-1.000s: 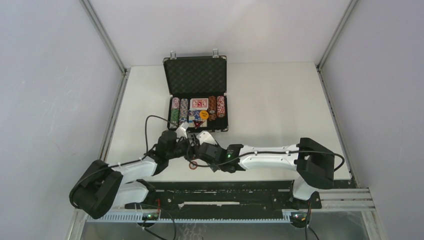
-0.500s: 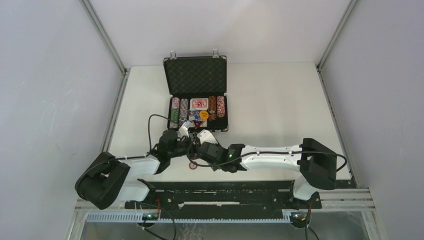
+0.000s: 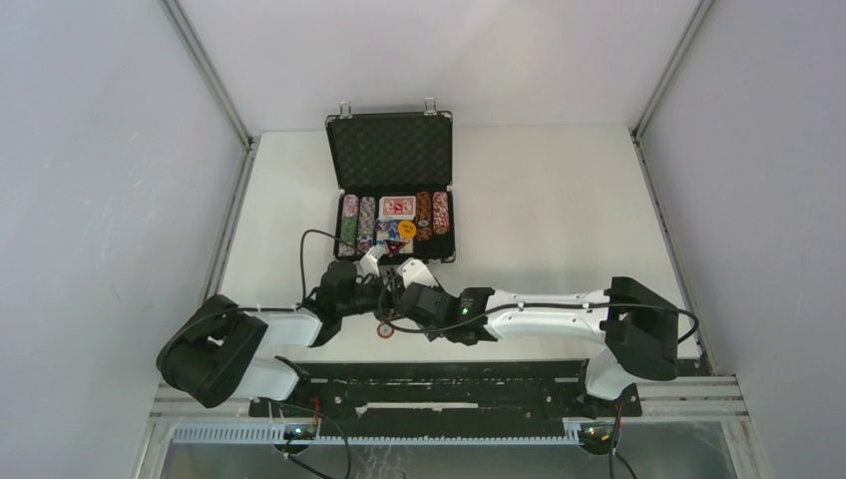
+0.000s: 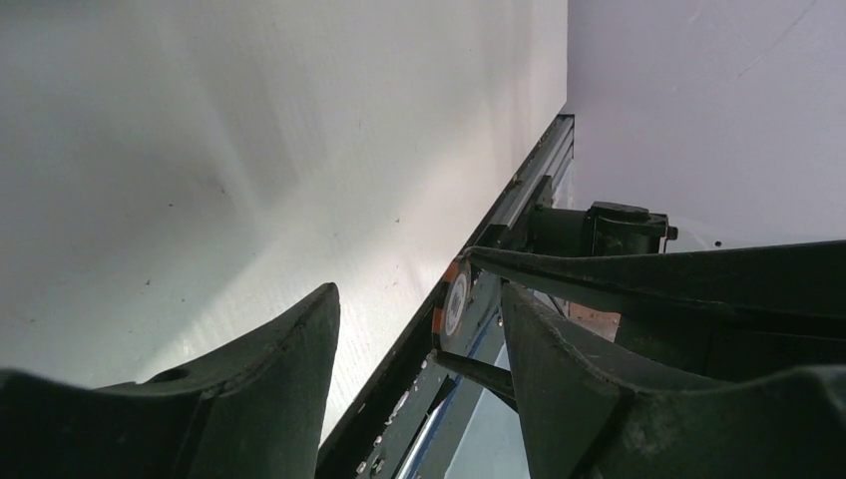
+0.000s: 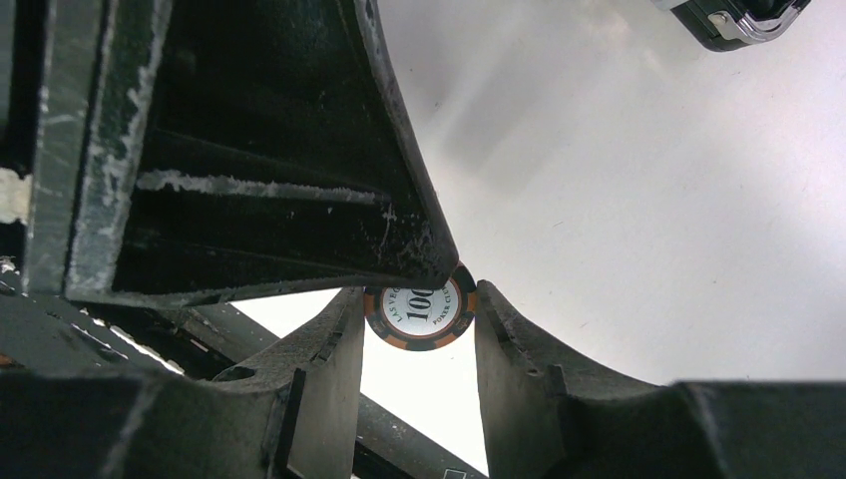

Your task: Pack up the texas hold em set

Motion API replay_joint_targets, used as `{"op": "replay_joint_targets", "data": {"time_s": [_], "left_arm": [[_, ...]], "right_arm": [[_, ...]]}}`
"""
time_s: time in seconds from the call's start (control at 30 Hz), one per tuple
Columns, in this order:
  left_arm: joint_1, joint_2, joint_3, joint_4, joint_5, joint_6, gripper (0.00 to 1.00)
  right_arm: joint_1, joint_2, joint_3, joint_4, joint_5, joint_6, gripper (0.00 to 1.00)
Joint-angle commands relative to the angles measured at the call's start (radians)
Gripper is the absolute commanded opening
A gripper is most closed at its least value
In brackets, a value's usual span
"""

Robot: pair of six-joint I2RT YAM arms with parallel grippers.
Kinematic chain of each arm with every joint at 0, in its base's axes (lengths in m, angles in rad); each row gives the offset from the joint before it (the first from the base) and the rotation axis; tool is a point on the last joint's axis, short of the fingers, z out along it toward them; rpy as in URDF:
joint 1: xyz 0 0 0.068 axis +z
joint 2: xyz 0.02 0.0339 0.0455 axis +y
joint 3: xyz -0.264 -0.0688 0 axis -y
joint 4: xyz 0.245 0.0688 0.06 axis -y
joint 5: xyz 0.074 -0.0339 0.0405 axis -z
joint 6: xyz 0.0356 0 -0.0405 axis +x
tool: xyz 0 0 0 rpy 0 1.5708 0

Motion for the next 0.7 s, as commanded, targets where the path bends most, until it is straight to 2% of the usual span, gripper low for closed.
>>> {"op": "replay_joint_targets", "data": {"time_s": [0.0,0.67], "left_arm": [[-0.027,0.014,0.013,0.053,0.043,0.004,0.65],[-0.063,0.123,0.06,0.13,0.065,-0.027,0.64]], "right_arm": [[-0.004,-0.045,0.002,0.027,0.013,-0.003,0.39],[0.002,-0.057,0.001,0.023,0.009,-0.004,0.39]]}}
